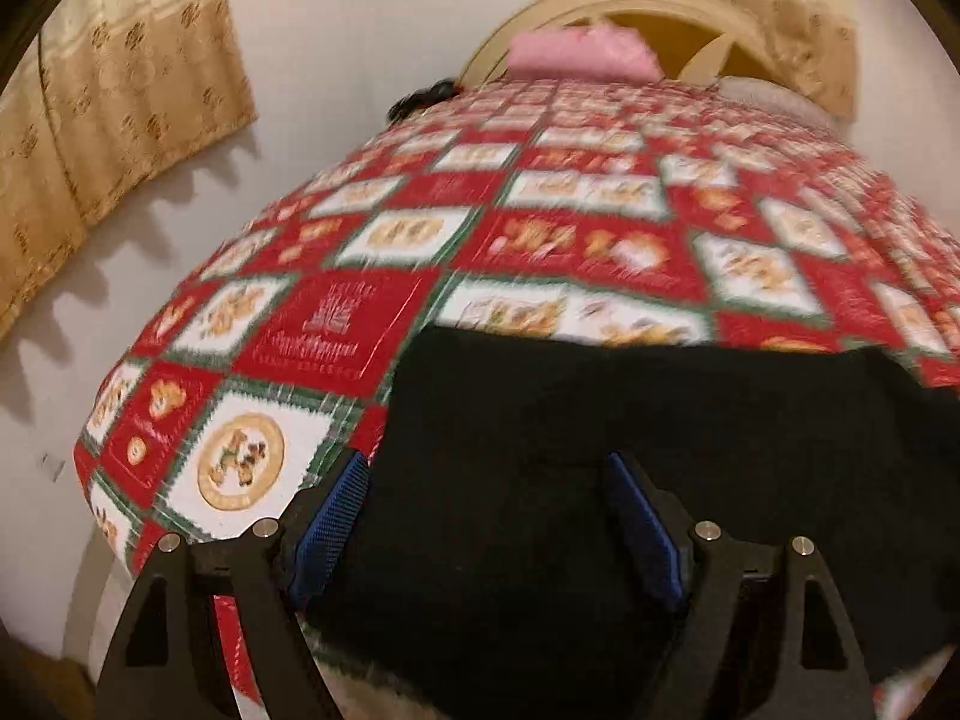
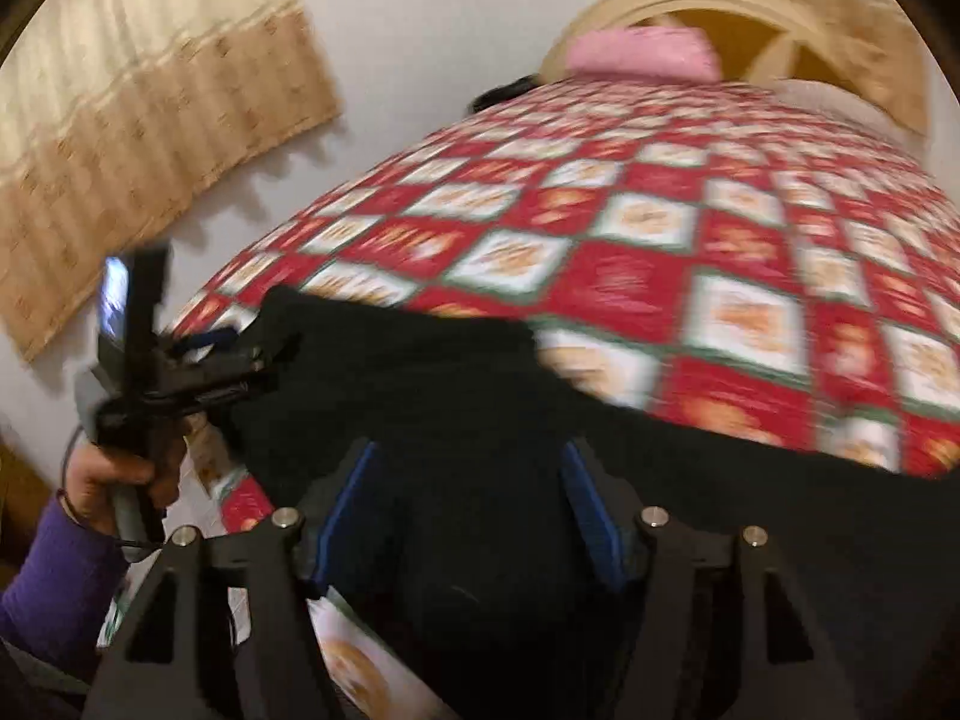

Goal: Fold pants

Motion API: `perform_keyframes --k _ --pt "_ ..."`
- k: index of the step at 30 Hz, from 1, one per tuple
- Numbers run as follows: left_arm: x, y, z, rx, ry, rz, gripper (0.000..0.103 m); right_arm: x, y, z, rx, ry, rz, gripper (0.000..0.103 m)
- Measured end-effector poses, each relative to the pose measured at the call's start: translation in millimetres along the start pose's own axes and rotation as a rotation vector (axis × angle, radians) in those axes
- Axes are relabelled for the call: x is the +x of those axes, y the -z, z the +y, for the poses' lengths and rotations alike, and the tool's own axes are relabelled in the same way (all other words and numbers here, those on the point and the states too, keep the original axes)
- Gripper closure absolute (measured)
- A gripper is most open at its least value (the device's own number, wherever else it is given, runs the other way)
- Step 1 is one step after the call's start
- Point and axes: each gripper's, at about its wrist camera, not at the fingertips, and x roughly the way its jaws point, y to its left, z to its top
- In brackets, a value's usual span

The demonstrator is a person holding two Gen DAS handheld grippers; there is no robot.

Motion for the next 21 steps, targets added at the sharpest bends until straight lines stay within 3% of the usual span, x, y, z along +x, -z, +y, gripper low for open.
perform_keyframes --k 4,8,11,14,18,21 --pt "10 1 30 -0.179 0.107 0.039 0.008 -59 -13 -72 0.142 0.242 -0.113 0.038" --pt "6 6 20 -0.136 0.061 -0.002 0.007 -100 -29 -184 0.451 0.511 -0.143 0.036" --pt "6 7 23 -0.152 0.066 -0.005 0.006 -102 -38 -255 0.612 0.628 -0.083 0.036" --pt "8 6 24 -0.152 0.068 -0.001 0.006 -81 -49 -297 0.654 0.706 0.018 0.036" --pt "9 5 24 -0.153 0.066 0.002 0.006 -52 -53 -321 0.626 0.782 0.161 0.036" --pt "11 4 23 -0.150 0.061 0.001 0.005 -39 -56 -322 0.568 0.838 0.227 0.025"
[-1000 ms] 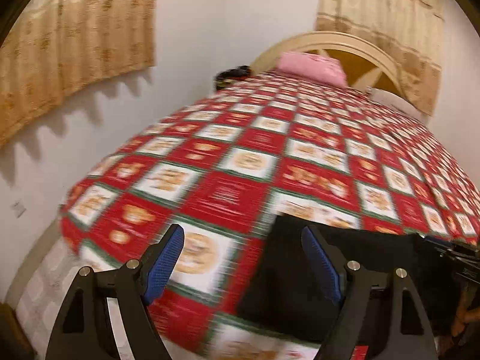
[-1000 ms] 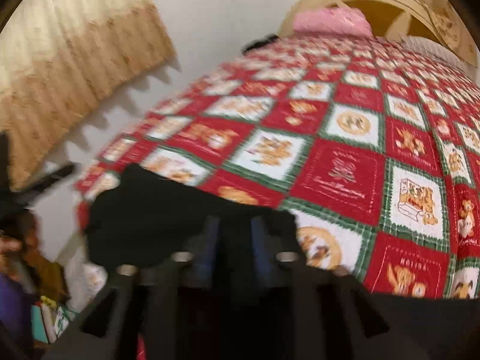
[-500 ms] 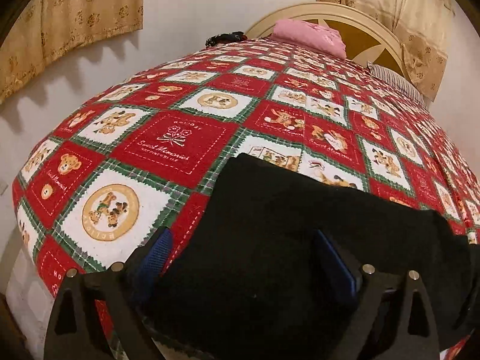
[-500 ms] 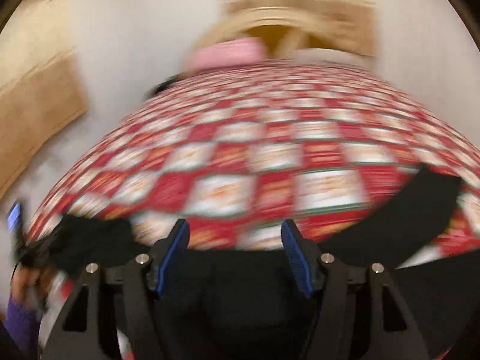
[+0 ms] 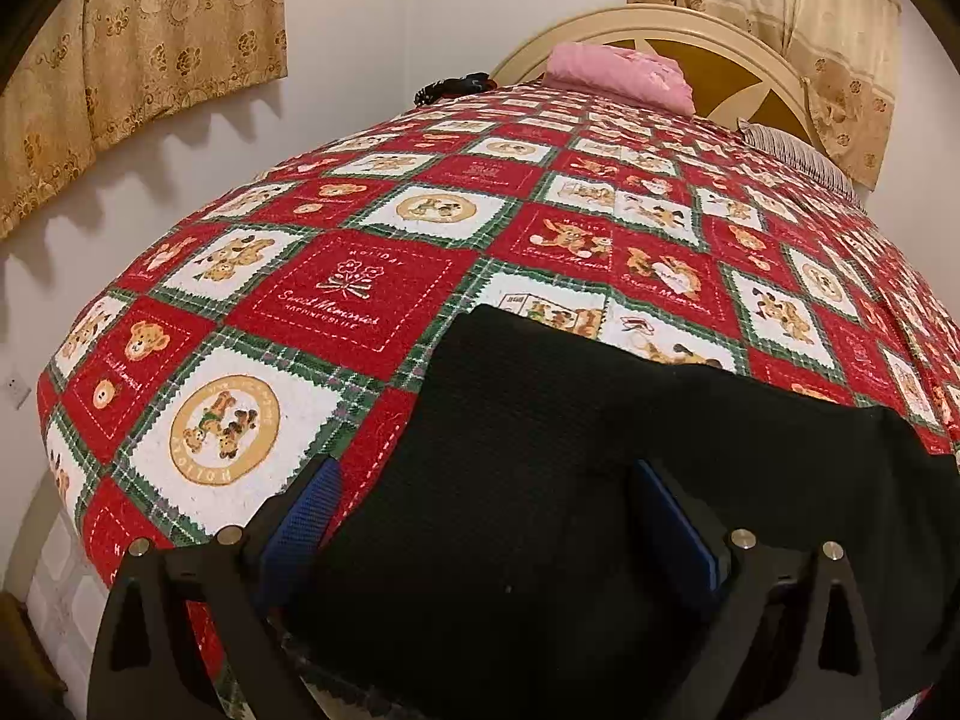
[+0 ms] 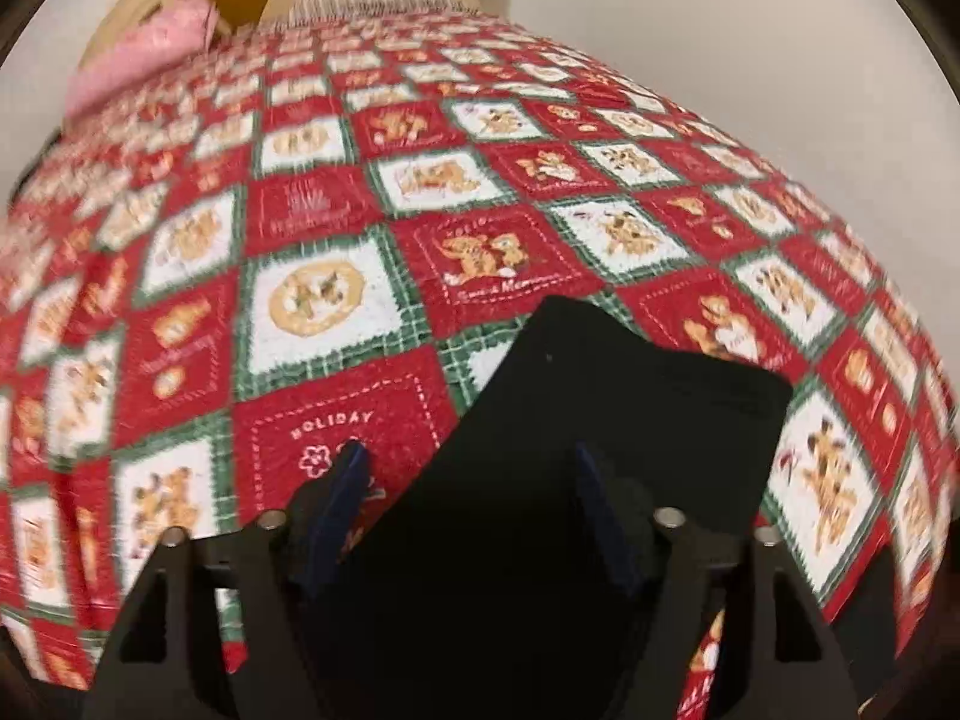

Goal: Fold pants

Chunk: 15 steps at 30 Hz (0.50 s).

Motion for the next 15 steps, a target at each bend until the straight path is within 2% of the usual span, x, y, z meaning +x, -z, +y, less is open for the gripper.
perform_keyframes --k 3,5,6,7,10,15 --pt "0 0 0 -0.001 -0.001 -0.004 0.005 5 -1 1 -0.001 0.016 0.034 0.027" --pt "0 1 0 -0.001 -0.001 -0.004 0.005 2 -1 -3 -0.002 0.004 0.038 0.050" --pt "0 1 0 -0.001 -0.001 -0.004 0.005 0 -3 -6 -0.009 0.004 0.038 0.074" --pt "0 1 0 -0.001 -0.001 -0.004 0.005 -2 -4 -9 -0.014 -0.012 0.038 0.087" --pt "0 1 0 -0.002 -0.002 -0.004 0.005 -22 2 -31 0.024 -0.123 0.016 0.094" --pt "1 0 0 -0.002 -0.004 -0.002 0.004 -92 37 -68 0.106 -0.321 -0.169 0.094"
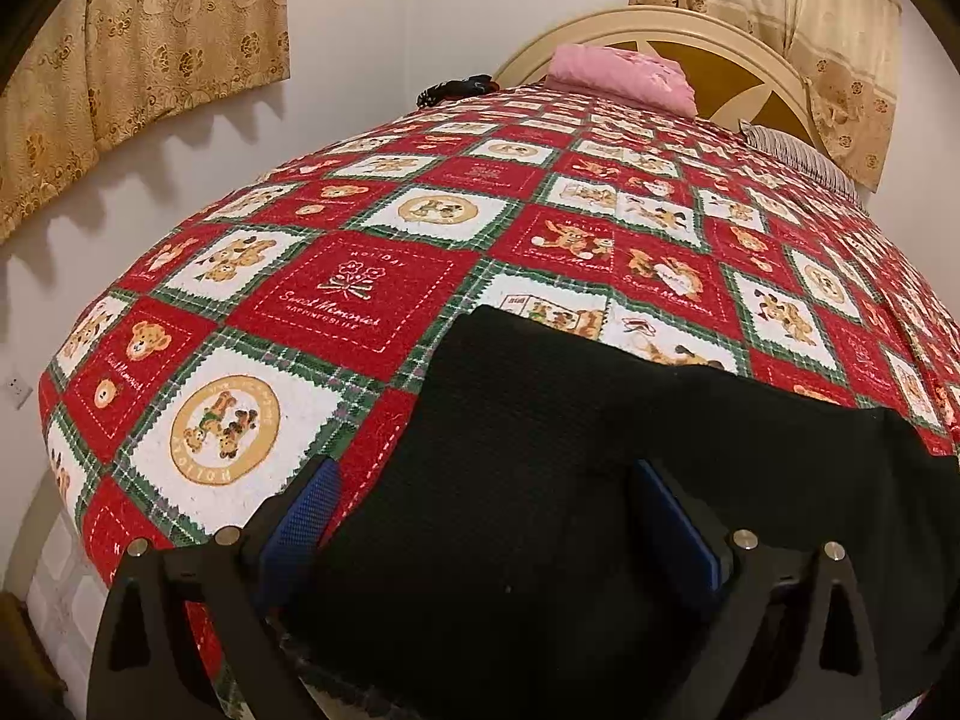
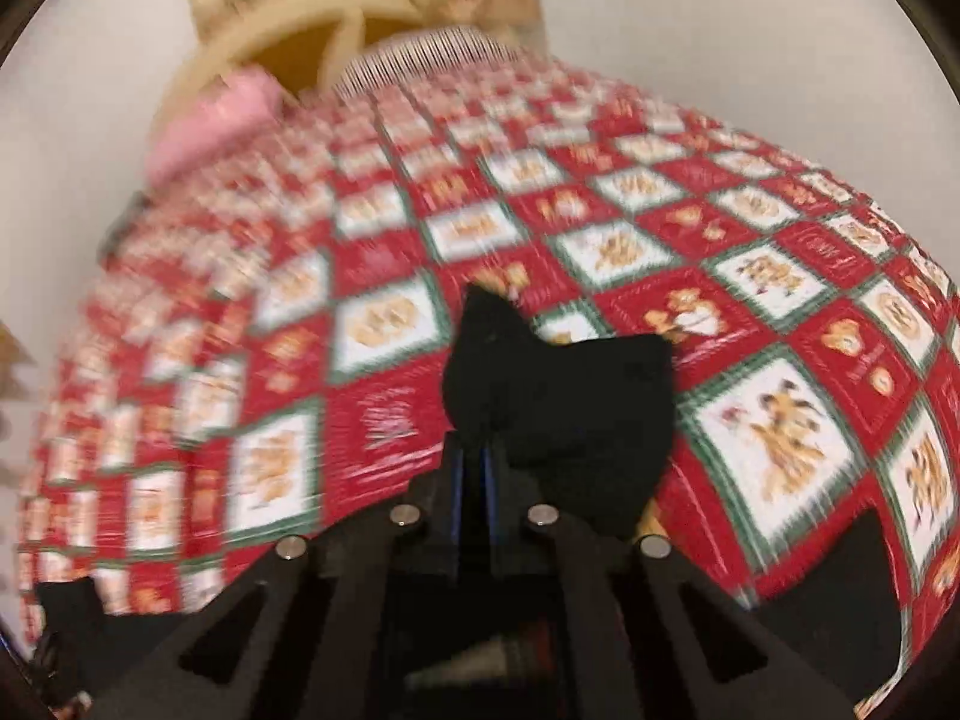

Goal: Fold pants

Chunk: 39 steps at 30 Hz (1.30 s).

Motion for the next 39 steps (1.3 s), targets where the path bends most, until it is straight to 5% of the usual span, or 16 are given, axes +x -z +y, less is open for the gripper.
perform_keyframes --k 5,8,14,17,18,21,22,24,28,30,35,36,37,39 --pt "0 -1 0 -0.001 -0.002 0.003 0.004 -75 49 -31 0.128 -0.099 -0.168 0.094" --pt "1 -1 0 -0.003 -0.004 0.007 0.004 -98 84 -59 0.206 -0.077 -0.235 0.094" --pt "2 -4 0 -0.003 -0.003 0.028 0.004 -84 135 -121 0.392 -0.082 -0.188 0.090" --pt "-1 -7 -2 -0.016 -0.022 0.051 0.004 -85 145 -145 0.478 -0.162 -0.212 0.090" --pt "-4 -8 -4 -0.021 -0.033 0.053 0.004 -89 143 -149 0.492 -0.154 -0.221 0.081" --pt "-23 -8 -16 -0.010 -0.035 0.010 0.004 -117 133 -154 0.504 -0.056 -0.293 0.019" --pt "-31 -9 -23 0.006 -0.030 -0.013 0.004 -135 129 -148 0.462 0.007 -0.382 0.014" --pt "-50 -11 -44 0.061 -0.001 -0.064 0.004 -152 119 -131 0.323 0.073 -0.455 0.015" --pt "-84 -7 -106 0.231 0.136 -0.138 0.004 -139 98 -93 0.094 0.201 -0.386 0.057" --pt "-101 0 -144 0.324 0.225 -0.175 0.004 -123 99 -89 0.071 0.265 -0.339 0.058" --pt "-124 26 -238 0.528 0.422 -0.182 0.004 -95 115 -113 0.051 0.252 -0.261 0.058" --pt "-125 31 -252 0.551 0.443 -0.171 0.004 -91 118 -115 0.040 0.246 -0.242 0.063" --pt "-126 37 -265 0.571 0.460 -0.165 0.004 -87 120 -116 0.024 0.240 -0.228 0.081" --pt "-128 53 -294 0.622 0.499 -0.143 0.004 -86 127 -111 -0.034 0.266 -0.229 0.090"
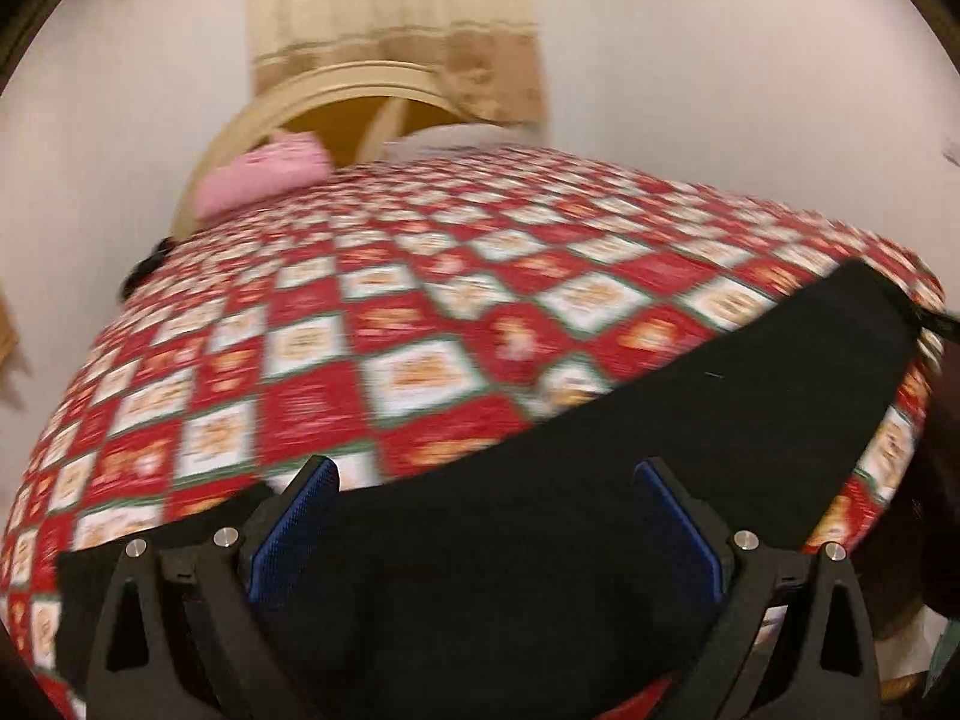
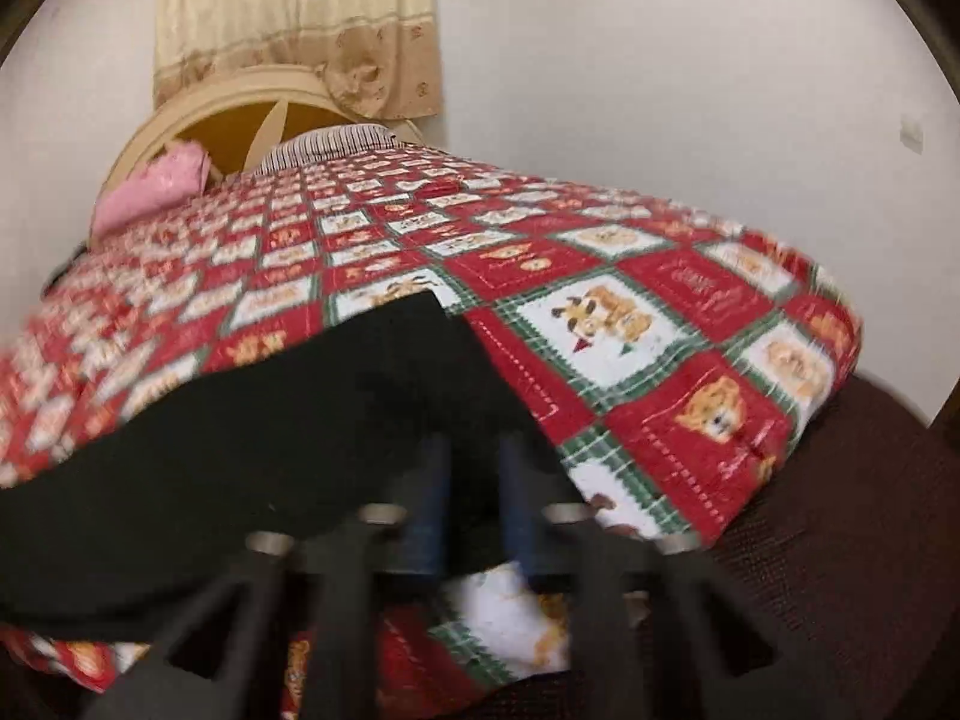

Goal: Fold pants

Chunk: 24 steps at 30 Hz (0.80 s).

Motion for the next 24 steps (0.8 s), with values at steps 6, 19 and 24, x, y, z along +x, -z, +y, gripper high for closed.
perform_keyframes --k 6,19,24 --pt "22 5 -47 0.079 0.054 0.070 0.004 -11 5 -5 -0.051 -0.029 0.007 0.094" --pt "48 29 -52 -0.022 0.122 0.195 0.004 -40 8 -27 0.045 0.148 -0.103 0.035" --pt "41 34 -56 -0.030 0.099 0.163 0.004 -71 0 22 -0.110 0.060 -0.225 0.028"
